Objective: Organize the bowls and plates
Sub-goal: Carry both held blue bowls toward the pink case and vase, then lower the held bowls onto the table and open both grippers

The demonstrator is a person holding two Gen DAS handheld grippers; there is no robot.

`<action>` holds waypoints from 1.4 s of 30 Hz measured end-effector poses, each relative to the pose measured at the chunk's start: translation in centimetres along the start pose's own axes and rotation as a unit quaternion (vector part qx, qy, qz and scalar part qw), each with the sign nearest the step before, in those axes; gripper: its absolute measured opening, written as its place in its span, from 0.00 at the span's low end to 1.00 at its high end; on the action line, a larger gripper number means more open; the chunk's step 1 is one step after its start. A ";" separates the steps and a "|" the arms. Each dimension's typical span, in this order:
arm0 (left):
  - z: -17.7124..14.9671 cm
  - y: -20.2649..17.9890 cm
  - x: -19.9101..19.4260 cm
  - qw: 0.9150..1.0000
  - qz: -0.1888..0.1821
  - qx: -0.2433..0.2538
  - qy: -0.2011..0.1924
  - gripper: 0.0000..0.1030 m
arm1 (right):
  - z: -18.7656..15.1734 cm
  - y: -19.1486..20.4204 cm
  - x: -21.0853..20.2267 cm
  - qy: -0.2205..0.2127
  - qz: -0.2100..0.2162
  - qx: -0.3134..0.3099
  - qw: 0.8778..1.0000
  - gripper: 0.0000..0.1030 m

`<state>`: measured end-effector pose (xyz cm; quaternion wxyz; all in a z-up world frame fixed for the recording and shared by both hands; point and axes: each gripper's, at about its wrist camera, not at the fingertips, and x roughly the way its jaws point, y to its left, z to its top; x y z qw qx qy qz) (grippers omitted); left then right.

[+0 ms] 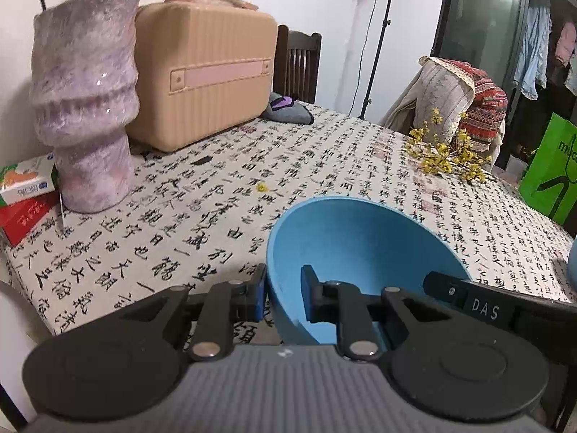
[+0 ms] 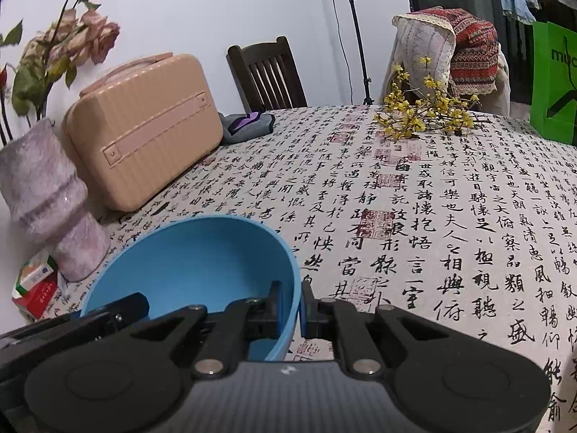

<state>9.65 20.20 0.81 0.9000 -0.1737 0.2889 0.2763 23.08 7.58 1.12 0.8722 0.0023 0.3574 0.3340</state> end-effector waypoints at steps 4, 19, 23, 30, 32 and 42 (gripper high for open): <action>-0.4 0.4 0.6 1.000 0.000 -0.003 0.004 0.18 | -0.7 0.5 0.6 -0.003 -0.005 -0.008 1.000 0.09; -1.5 0.7 1.1 1.000 -0.004 -0.003 -0.004 0.23 | -2.2 0.8 1.1 -0.017 -0.010 -0.033 0.999 0.13; -1.5 1.3 0.2 0.999 -0.019 -0.011 -0.024 0.52 | -2.2 0.3 0.4 -0.030 0.006 -0.019 0.999 0.21; -1.7 1.6 -3.0 0.995 -0.052 -0.007 -0.090 0.90 | -2.9 -2.0 -3.3 -0.092 0.032 -0.004 0.995 0.73; -2.1 1.6 -4.4 0.991 -0.062 0.001 -0.120 1.00 | -3.5 -3.0 -4.5 -0.107 0.037 -0.004 0.994 0.87; -5.6 1.1 -8.4 0.981 -0.088 -0.006 -0.174 1.00 | -7.4 -6.8 -9.9 -0.149 0.011 -0.035 0.988 1.00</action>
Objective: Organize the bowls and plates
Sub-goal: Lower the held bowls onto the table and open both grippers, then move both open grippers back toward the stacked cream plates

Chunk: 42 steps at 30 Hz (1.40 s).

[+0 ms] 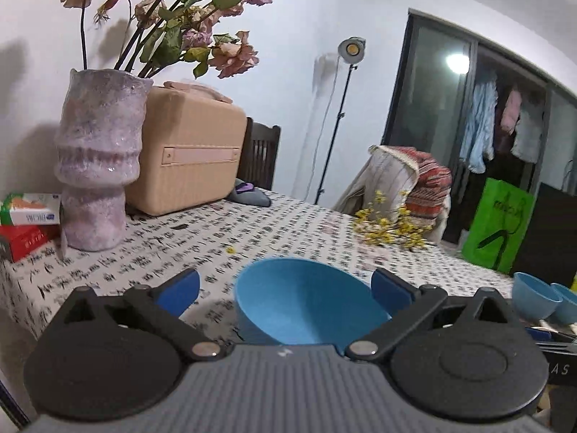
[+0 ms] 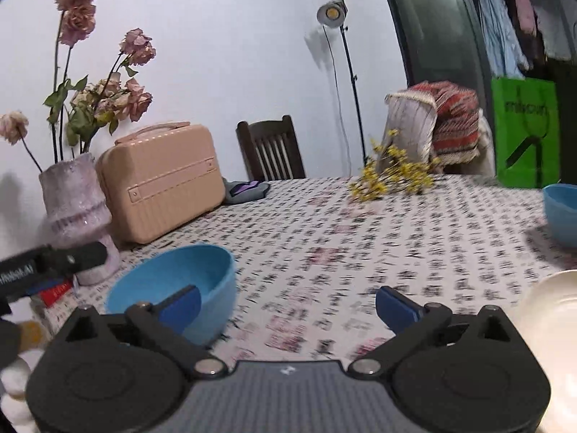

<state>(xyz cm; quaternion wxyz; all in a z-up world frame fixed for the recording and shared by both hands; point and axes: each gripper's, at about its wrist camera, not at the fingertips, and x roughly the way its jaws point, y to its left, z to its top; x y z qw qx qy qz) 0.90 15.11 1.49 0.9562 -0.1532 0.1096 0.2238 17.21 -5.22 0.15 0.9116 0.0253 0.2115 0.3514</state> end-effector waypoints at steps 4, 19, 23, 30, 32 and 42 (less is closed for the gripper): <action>-1.3 -0.5 -1.5 1.000 -0.013 0.000 -0.013 1.00 | -0.8 -1.5 -2.4 -0.013 -0.014 -0.005 1.000 1.00; -3.8 -1.9 -3.4 1.000 -0.021 0.010 -0.009 1.00 | -3.9 -5.8 -7.0 -0.031 -0.053 0.005 0.998 1.00; -3.8 -2.1 -3.7 1.000 -0.026 0.010 -0.009 1.00 | -4.3 -6.3 -7.9 -0.042 -0.056 0.008 0.998 1.00; -4.0 -2.7 -4.3 0.999 -0.037 0.009 -0.013 1.00 | -4.8 -7.0 -9.1 -0.045 -0.071 0.011 0.996 1.00; -4.1 -2.9 -4.3 0.999 -0.041 0.009 -0.012 1.00 | -5.0 -7.2 -9.4 -0.042 -0.077 0.013 0.996 1.00; -4.1 -4.1 -4.2 0.998 -0.065 0.018 -0.010 1.00 | -5.9 -7.8 -10.5 -0.042 -0.101 0.021 0.994 1.00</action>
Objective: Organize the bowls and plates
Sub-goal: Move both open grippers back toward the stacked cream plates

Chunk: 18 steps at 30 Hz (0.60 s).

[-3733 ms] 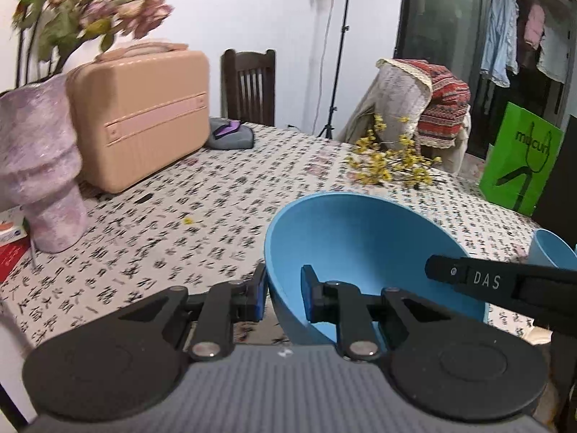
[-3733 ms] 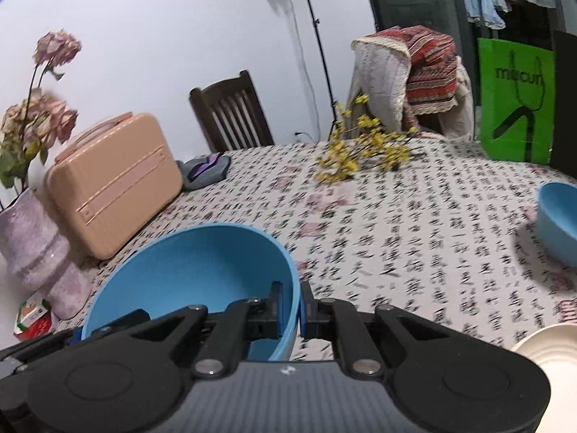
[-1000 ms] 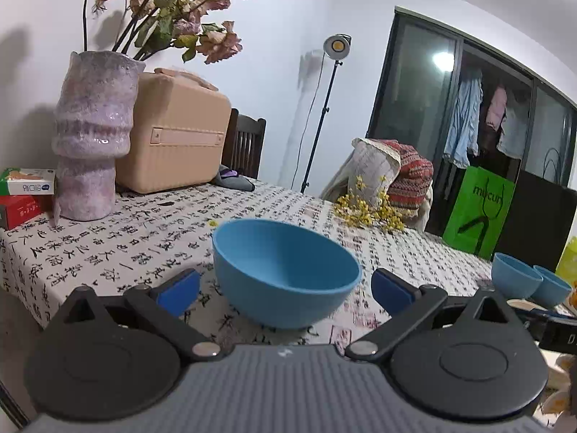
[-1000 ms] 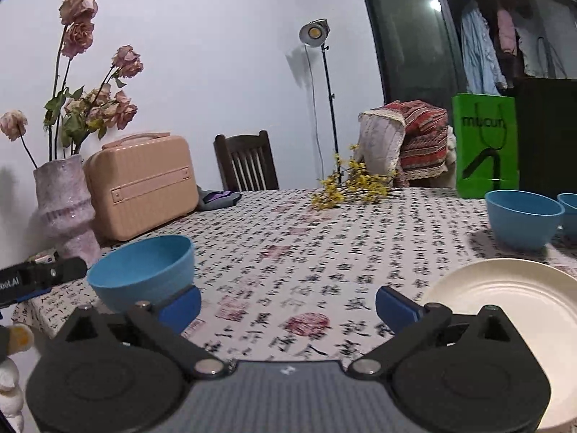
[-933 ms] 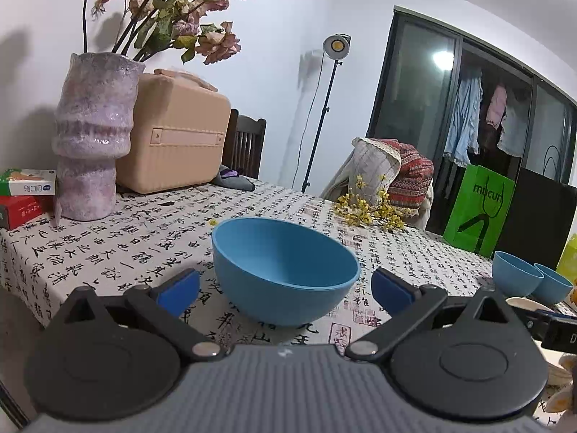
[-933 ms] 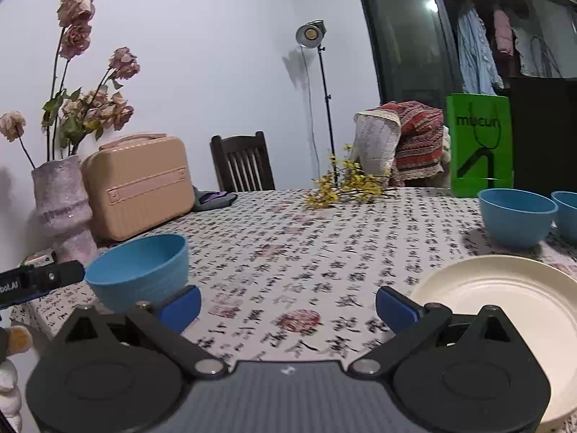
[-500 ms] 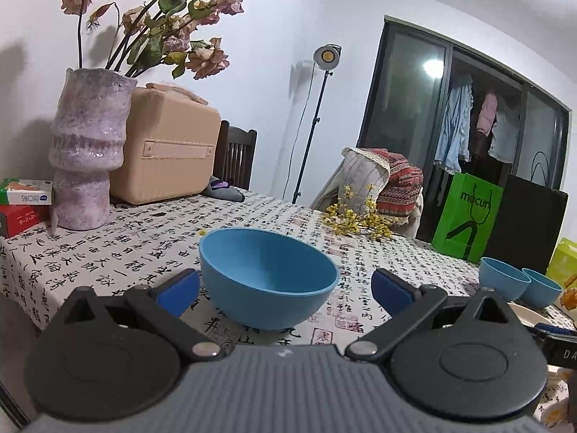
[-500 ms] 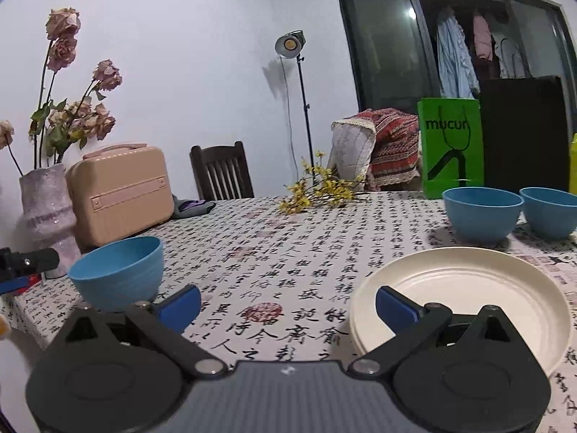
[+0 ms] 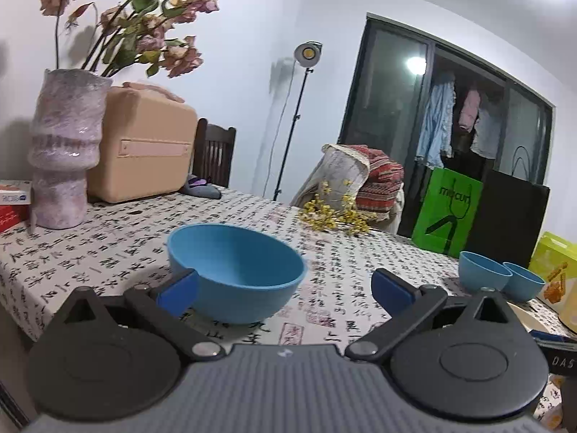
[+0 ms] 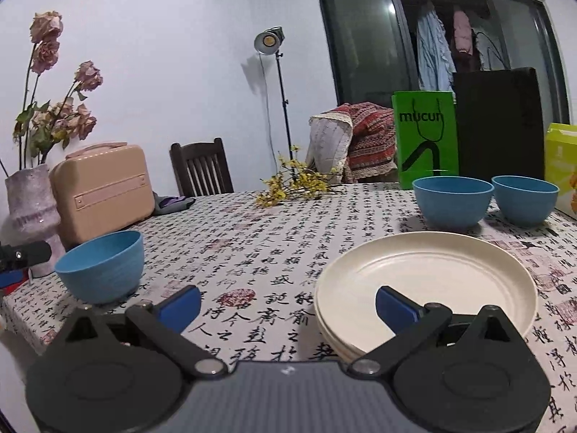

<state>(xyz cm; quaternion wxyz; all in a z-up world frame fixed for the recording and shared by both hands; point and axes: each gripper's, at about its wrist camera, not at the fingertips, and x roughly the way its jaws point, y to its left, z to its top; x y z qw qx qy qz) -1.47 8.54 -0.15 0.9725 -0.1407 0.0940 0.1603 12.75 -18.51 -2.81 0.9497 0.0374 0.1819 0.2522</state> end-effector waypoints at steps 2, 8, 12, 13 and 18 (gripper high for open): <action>0.0 -0.4 0.2 1.000 -0.007 0.001 -0.001 1.00 | -0.2 -0.3 -0.3 0.000 -0.006 0.003 1.000 1.00; -0.2 -2.1 0.7 0.999 -0.033 0.010 -0.001 1.00 | -0.5 -1.7 -1.4 -0.004 -0.030 0.012 0.999 1.00; -0.3 -3.3 1.3 0.999 -0.051 0.015 0.003 1.00 | -0.7 -2.7 -2.2 -0.007 -0.046 0.020 0.999 1.00; -0.4 -3.5 1.5 0.998 -0.056 0.017 0.005 1.00 | -0.8 -2.9 -2.4 -0.008 -0.050 0.021 0.999 1.00; -0.7 -5.0 2.4 0.997 -0.077 0.024 0.012 1.00 | -1.0 -4.3 -3.2 -0.010 -0.070 0.031 0.997 1.00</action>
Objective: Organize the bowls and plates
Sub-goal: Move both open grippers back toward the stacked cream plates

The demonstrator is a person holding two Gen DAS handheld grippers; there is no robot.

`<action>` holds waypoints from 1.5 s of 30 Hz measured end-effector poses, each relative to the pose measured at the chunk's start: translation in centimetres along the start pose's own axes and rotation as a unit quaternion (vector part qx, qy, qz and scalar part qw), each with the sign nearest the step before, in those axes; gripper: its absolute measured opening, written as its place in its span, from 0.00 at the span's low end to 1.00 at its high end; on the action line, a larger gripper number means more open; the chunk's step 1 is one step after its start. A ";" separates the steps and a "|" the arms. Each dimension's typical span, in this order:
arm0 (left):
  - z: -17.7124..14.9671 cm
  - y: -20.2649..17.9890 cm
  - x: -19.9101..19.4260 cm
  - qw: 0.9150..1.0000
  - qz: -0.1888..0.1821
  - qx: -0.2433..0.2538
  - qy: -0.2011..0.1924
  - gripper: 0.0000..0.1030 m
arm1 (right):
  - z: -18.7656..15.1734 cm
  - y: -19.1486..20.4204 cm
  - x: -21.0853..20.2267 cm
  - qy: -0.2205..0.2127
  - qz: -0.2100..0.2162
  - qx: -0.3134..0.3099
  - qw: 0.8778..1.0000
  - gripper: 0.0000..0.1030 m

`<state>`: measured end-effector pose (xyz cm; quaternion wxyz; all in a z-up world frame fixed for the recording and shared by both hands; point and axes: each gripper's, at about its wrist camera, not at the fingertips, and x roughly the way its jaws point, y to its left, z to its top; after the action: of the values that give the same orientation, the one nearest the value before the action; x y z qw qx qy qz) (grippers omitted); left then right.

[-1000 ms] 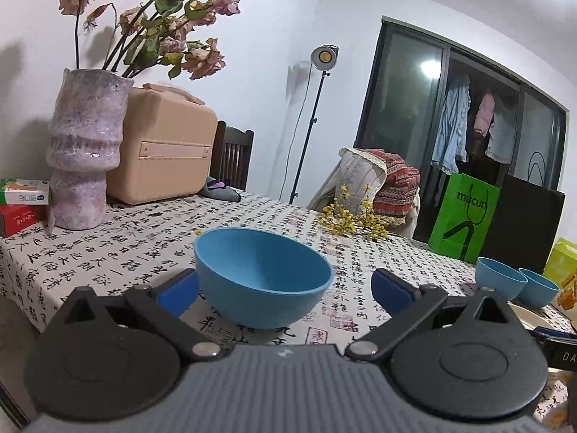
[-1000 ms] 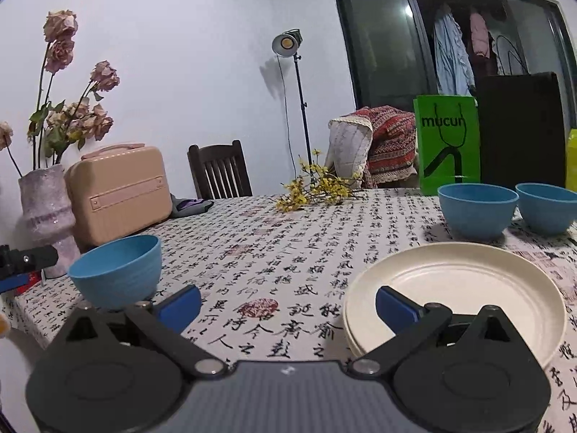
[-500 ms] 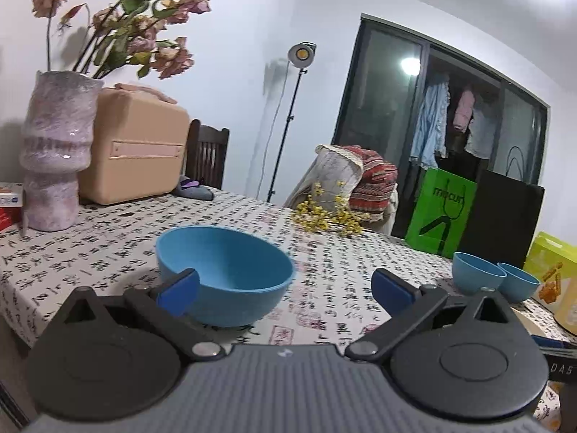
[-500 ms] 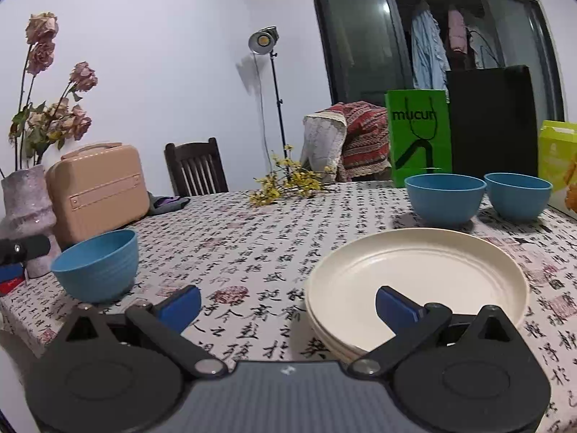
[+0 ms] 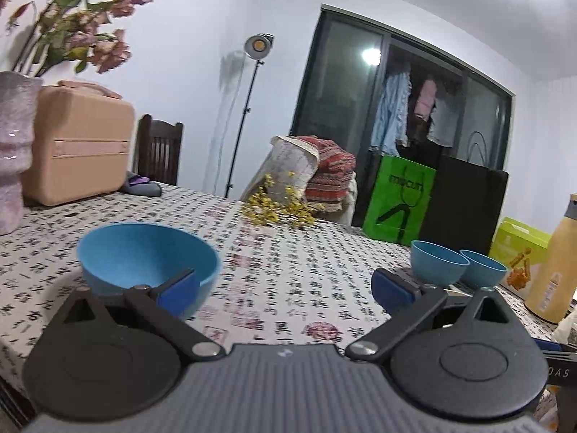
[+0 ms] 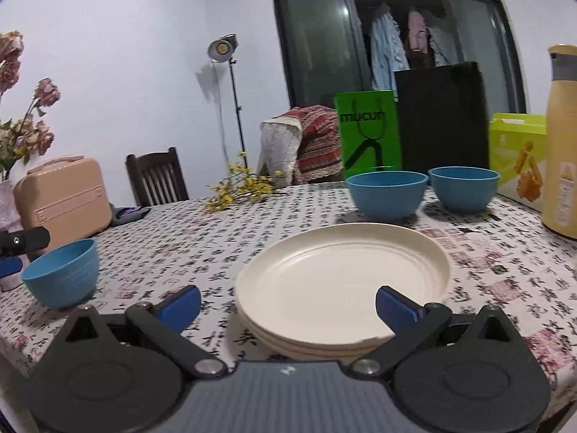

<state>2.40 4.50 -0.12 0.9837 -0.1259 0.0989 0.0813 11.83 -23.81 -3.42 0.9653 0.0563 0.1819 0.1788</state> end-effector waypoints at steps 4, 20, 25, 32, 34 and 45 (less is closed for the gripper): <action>-0.2 -1.1 1.0 1.000 -0.017 0.006 0.007 1.00 | -0.1 -1.2 -0.3 -0.001 -0.016 0.008 1.000 1.00; -1.2 -5.7 3.9 0.995 -0.089 0.029 0.029 1.00 | -0.8 -4.9 -2.2 -0.009 -0.078 0.031 0.996 1.00; -1.1 -7.0 4.5 0.993 -0.106 0.033 0.033 1.00 | -1.1 -5.9 -2.8 -0.009 -0.095 0.038 0.995 1.00; -1.3 -8.2 5.1 0.991 -0.124 0.037 0.037 1.00 | -1.2 -6.7 -3.6 -0.012 -0.110 0.040 0.993 1.00; -1.4 -8.4 5.1 0.991 -0.125 0.037 0.041 1.00 | -1.2 -6.8 -3.6 -0.012 -0.112 0.039 0.993 1.00; -1.7 -8.2 5.0 0.991 -0.116 0.044 0.047 1.00 | -0.7 -7.1 -2.9 -0.014 -0.103 0.041 0.994 1.00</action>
<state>8.48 -3.08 -0.92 0.9854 -0.0967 0.1331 -0.0436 11.35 -31.48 -4.32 0.9779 0.0796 0.1800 0.0699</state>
